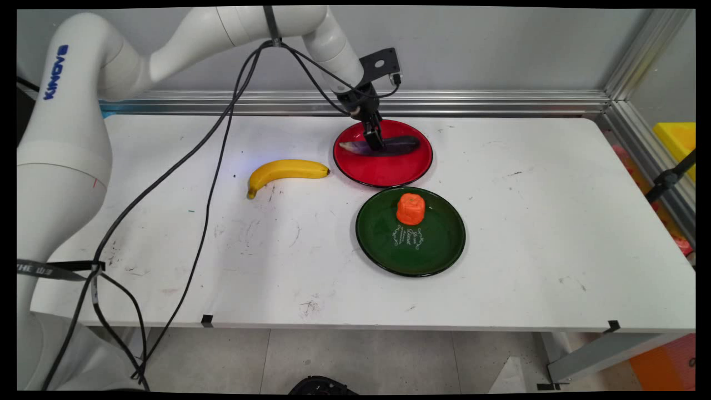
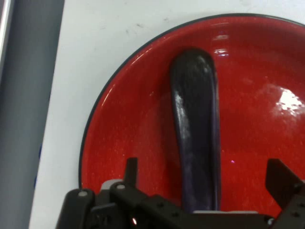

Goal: Pick up the eggplant from the red plate, then place the picked object on the green plate

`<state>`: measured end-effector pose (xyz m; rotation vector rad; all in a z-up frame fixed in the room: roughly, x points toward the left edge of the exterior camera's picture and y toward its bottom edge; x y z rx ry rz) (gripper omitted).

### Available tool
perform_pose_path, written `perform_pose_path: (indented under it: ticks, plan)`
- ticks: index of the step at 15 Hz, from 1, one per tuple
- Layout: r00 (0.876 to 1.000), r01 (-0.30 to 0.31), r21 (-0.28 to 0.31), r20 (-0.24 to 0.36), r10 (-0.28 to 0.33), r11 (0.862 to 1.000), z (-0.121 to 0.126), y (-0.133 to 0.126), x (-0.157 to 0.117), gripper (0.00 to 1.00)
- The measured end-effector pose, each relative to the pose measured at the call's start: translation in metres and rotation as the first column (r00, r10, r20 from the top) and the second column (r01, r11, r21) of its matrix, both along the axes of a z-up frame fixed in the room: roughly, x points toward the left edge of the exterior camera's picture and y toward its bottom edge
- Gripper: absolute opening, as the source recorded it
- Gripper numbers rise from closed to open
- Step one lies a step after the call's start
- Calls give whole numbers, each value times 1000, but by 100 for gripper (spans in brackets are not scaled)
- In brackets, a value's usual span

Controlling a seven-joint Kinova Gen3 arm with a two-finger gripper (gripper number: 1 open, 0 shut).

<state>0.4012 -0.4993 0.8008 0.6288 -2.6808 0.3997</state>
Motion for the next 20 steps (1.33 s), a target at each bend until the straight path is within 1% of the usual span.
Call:
perform_pose_path:
  ticks: [2,9,10,16,20]
  plan:
    - [1000,-18,4,-11,18,1000,-6,-3,0,100]
    - [998,-49,24,-36,49,999,-22,-8,0,100]
    - [998,-51,27,-39,53,998,-24,-8,0,0]
    - [998,-50,43,-48,52,998,-29,-10,0,0]
    - [999,-33,39,-40,35,999,-19,-8,-3,0]
